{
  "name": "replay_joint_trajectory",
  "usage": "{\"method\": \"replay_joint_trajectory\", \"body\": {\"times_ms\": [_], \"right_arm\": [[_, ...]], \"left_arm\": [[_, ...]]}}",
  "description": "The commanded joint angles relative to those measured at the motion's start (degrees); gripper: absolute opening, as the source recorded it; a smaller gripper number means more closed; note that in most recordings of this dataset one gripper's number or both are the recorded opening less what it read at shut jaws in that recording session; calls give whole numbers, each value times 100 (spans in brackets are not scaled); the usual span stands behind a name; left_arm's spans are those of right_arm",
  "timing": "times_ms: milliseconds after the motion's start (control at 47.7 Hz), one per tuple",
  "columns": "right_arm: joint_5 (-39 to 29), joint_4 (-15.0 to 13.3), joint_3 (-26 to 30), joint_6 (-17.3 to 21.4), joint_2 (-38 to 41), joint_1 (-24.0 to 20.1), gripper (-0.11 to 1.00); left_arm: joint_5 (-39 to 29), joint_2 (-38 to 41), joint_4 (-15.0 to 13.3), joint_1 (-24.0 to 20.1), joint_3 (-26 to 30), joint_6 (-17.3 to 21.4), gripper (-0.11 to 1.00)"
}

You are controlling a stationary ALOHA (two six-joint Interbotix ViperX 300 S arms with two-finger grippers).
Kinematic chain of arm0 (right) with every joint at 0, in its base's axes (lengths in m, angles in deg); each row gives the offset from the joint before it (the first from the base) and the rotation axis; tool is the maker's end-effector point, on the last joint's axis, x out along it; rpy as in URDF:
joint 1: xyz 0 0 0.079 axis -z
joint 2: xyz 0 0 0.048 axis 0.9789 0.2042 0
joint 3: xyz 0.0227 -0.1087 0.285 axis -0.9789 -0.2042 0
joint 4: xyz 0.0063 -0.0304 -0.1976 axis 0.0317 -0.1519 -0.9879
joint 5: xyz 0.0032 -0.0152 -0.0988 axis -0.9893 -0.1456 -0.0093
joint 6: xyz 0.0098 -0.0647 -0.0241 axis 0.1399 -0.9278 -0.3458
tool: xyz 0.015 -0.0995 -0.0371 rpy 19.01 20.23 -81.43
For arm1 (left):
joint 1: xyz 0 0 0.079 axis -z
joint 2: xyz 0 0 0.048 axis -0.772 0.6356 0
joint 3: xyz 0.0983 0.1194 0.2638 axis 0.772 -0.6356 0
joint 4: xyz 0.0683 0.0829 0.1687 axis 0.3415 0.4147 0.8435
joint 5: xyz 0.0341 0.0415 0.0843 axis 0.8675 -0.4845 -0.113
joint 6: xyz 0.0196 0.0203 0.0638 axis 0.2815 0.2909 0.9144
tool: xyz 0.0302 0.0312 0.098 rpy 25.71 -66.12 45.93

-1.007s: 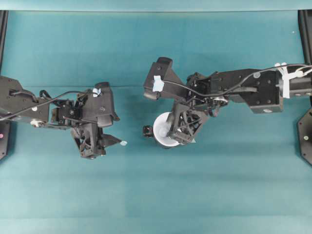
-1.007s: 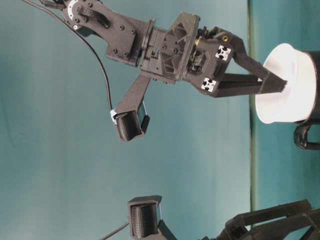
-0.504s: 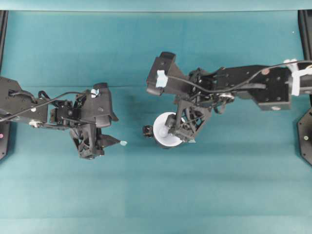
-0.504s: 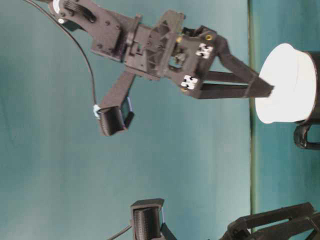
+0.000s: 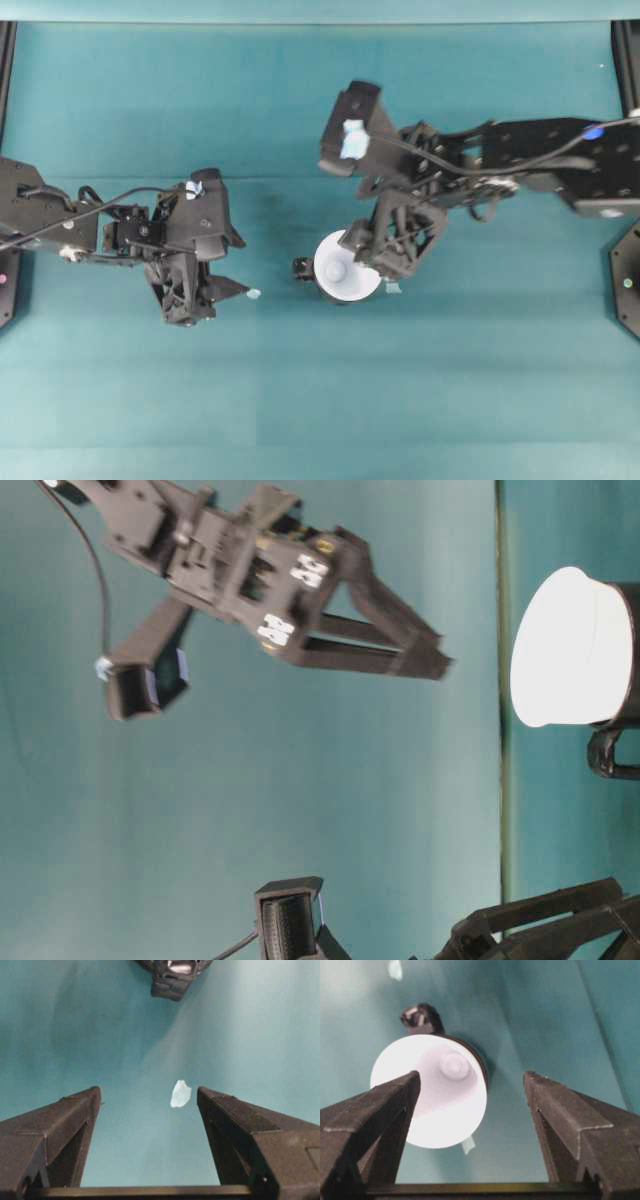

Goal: Put a paper cup into the cup holder on your left arm.

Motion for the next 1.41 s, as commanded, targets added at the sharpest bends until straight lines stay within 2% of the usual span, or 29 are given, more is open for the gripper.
{"method": "replay_joint_trajectory", "body": {"times_ms": [0, 168, 336, 587, 713, 1385], "right_arm": [[35, -26, -9, -26, -308, -35, 88], [26, -18, -299, -193, -606, -167, 88], [88, -53, -677, -589, -888, -299, 88], [668, -53, -1195, -1107, -1301, -334, 88], [896, -53, -1327, -1125, -1406, -352, 88], [888, -18, -1441, -1099, -1485, -369, 88]], "left_arm": [[26, -9, 9, 0, 62, -9, 81], [18, -9, 9, 0, 62, -9, 81], [35, -18, 9, 0, 53, -9, 81], [44, -18, 9, -9, 35, -9, 81], [26, -26, 9, -9, 18, -9, 81], [0, -53, 9, -9, -44, -18, 81]]}}
